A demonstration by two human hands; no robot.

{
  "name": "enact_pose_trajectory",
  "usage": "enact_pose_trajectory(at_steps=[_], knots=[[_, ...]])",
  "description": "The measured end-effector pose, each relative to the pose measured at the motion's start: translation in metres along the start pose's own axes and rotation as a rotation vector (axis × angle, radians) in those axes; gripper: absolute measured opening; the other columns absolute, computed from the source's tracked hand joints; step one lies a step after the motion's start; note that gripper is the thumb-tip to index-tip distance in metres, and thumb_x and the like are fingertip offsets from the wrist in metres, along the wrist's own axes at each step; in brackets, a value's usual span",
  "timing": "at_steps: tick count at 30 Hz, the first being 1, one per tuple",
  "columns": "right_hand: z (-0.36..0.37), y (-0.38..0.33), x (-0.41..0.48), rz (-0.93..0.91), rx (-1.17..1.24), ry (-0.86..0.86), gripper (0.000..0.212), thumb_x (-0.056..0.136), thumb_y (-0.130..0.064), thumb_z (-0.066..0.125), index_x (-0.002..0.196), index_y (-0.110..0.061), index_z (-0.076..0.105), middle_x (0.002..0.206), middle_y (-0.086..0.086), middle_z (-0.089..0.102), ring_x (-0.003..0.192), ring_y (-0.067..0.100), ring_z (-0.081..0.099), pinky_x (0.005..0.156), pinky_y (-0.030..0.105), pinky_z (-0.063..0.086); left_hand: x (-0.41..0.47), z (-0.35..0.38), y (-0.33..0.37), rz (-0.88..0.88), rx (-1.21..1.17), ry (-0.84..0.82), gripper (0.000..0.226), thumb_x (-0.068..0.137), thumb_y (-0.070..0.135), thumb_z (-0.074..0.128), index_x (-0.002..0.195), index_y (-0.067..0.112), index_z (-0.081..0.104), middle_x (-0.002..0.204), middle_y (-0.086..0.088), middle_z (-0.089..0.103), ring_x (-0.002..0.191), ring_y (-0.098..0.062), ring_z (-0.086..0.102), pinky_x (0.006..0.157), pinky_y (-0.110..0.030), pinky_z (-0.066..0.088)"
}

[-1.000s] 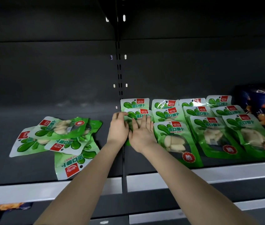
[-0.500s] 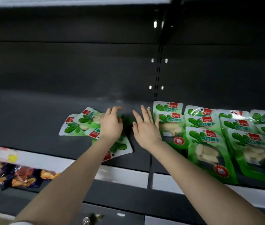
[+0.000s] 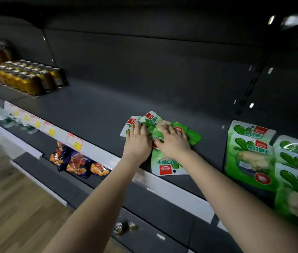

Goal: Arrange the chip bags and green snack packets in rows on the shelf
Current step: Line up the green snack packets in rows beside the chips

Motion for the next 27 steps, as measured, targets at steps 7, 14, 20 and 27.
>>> enact_pose_trajectory(at_steps=[7, 14, 20, 27], knots=[[-0.009, 0.001, -0.005, 0.013, -0.071, 0.153, 0.051, 0.096, -0.044, 0.037, 0.144, -0.028, 0.034, 0.136, 0.007, 0.053, 0.125, 0.029, 0.038, 0.100, 0.040, 0.030, -0.001, -0.008, 0.000, -0.004, 0.000, 0.084, 0.051, 0.095, 0.031, 0.041, 0.143, 0.016, 0.032, 0.146, -0.021, 0.032, 0.138, -0.040, 0.018, 0.114, -0.046, 0.012], [-0.021, -0.025, -0.034, -0.303, -0.115, 0.536, 0.051, 0.084, -0.049, 0.035, 0.072, -0.019, 0.074, 0.062, 0.004, 0.068, 0.081, 0.027, 0.061, 0.085, 0.036, 0.036, -0.003, -0.019, 0.005, 0.066, -0.131, 0.080, 0.051, 0.089, 0.025, 0.023, 0.134, 0.013, 0.044, 0.136, -0.010, 0.049, 0.134, -0.028, 0.033, 0.112, -0.039, 0.021], [-0.010, -0.050, -0.047, -0.520, -0.114, 0.451, 0.053, 0.082, -0.049, 0.036, 0.054, -0.019, 0.069, 0.053, -0.003, 0.064, 0.064, 0.022, 0.059, 0.084, 0.031, 0.041, -0.002, -0.029, -0.012, -0.140, -0.399, 0.168, 0.029, 0.091, 0.015, 0.050, 0.119, 0.013, 0.057, 0.115, -0.003, 0.063, 0.107, -0.022, 0.055, 0.082, -0.026, 0.040], [-0.037, -0.035, -0.060, -0.552, 0.097, 0.485, 0.038, 0.086, -0.040, 0.041, 0.097, -0.022, 0.073, 0.108, -0.003, 0.069, 0.079, 0.026, 0.068, 0.067, 0.032, 0.054, -0.013, -0.043, -0.021, -0.218, -0.682, 0.245, 0.022, 0.082, 0.005, 0.066, 0.091, 0.019, 0.052, 0.096, 0.004, 0.063, 0.091, -0.017, 0.059, 0.077, -0.024, 0.043]])
Point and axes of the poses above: each hand's wrist, its own x-axis towards the middle knuckle, its own z-axis out of the palm, y = z × x, the point moved 7 cm from there along x, towards the middle knuckle
